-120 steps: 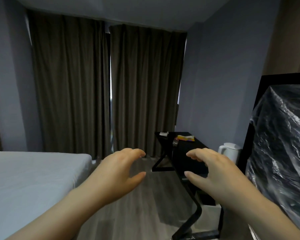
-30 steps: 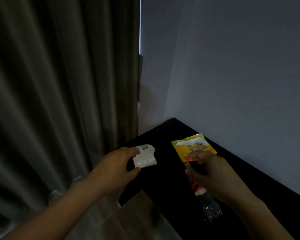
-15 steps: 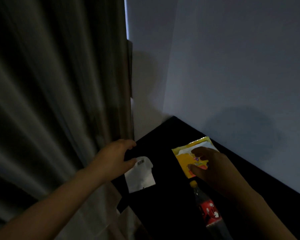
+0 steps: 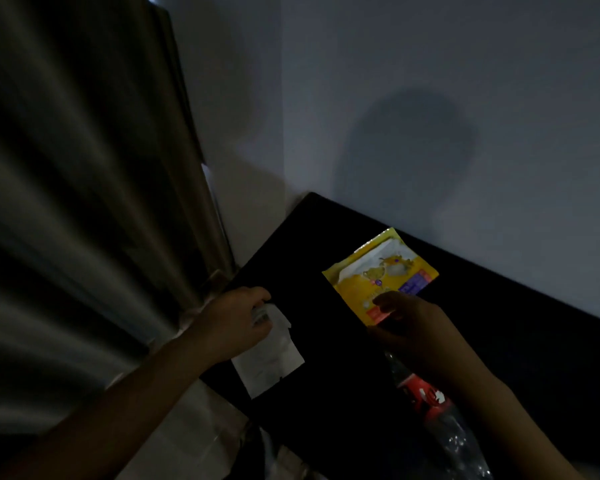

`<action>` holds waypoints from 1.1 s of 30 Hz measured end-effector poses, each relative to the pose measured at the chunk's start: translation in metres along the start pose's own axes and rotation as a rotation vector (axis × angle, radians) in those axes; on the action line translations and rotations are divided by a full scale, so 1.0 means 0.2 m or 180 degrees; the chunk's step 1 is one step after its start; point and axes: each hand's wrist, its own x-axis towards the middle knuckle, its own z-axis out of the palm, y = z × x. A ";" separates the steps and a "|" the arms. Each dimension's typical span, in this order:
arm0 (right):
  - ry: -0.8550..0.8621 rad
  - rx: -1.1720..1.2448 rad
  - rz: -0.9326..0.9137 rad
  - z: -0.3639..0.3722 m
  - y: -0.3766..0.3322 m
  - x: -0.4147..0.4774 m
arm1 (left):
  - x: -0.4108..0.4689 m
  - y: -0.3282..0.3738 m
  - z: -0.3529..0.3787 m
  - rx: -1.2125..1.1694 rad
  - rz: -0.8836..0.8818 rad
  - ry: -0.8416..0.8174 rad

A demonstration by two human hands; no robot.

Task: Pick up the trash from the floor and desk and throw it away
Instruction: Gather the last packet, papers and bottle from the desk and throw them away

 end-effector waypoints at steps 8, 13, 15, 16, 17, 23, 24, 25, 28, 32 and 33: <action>0.0119 0.0188 0.0736 0.18 -0.09 0.03 | 0.26 -0.33 0.08 -0.0091 0.0153 -0.0948; 0.0292 0.0241 0.1067 0.31 -0.12 0.01 | 0.37 -0.45 0.11 0.0106 0.0132 -0.1225; 0.0296 0.0251 0.1146 0.36 -0.12 0.01 | 0.40 -0.49 0.13 0.0144 0.0096 -0.1304; 0.0279 0.0261 0.1170 0.38 -0.12 0.01 | 0.41 -0.51 0.15 0.0207 0.0069 -0.1330; 0.0259 0.0276 0.1195 0.39 -0.11 0.00 | 0.42 -0.53 0.17 0.0299 0.0038 -0.1370; 0.0187 0.0177 0.1235 0.45 -0.08 0.02 | 0.45 -0.60 0.28 0.0520 -0.0335 -0.1523; 0.0173 0.0181 0.1256 0.45 -0.07 0.02 | 0.46 -0.60 0.29 0.0531 -0.0374 -0.1494; 0.0168 0.0187 0.1271 0.45 -0.06 0.02 | 0.47 -0.61 0.31 0.0552 -0.0435 -0.1458; 0.0123 0.0235 0.1335 0.45 -0.03 0.01 | 0.49 -0.61 0.35 0.0623 -0.0600 -0.1356; 0.0123 0.0289 0.1374 0.45 0.00 -0.01 | 0.51 -0.58 0.41 0.0468 -0.0788 -0.1242; 0.0139 0.0282 0.1390 0.45 0.01 -0.01 | 0.51 -0.58 0.42 0.0508 -0.0812 -0.1208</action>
